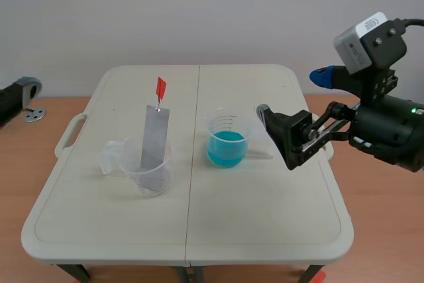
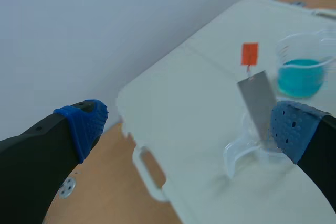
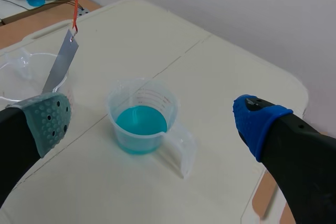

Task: Hold the metal plate by the orange handle, dip it into the blue solution, take it out and point at it, then put the plate back in the beaker on the left.
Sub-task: 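Return to the home posture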

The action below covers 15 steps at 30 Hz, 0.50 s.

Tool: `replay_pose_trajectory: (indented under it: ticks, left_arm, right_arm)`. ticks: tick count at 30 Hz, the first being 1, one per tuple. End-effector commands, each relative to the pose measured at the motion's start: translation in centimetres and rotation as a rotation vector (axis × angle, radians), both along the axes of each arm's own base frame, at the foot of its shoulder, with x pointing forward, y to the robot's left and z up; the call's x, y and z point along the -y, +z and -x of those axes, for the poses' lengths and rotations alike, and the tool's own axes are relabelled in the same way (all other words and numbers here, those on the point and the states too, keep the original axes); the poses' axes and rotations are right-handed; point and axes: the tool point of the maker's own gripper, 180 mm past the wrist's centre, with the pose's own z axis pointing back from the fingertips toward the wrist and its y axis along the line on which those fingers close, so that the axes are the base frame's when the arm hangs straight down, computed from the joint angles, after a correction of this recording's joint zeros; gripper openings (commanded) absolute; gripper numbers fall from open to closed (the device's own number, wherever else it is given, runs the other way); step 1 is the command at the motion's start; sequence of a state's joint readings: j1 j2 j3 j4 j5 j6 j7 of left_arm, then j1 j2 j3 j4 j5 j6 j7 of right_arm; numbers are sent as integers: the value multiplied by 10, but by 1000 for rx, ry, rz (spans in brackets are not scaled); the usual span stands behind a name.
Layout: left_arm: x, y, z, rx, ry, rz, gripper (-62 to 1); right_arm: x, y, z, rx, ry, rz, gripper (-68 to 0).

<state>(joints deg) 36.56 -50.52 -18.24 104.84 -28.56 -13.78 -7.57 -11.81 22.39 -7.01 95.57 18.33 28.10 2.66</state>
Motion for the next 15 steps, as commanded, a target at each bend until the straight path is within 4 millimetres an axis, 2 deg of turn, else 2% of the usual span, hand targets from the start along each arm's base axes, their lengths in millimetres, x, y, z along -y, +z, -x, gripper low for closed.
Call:
replay_pose_trajectory:
  ticks: [1,9,15]
  left_arm:
    - [13,2,1,7,-32,37,14]
    - [73,-17,12,-34,-171,115,14]
    - [102,-33,23,-59,-232,117,14]
  right_arm:
    - [3,11,1,23,-6,-20,-31]
    - [8,11,24,-13,-20,-54,-31]
    - [5,9,42,-34,-13,-78,-31]
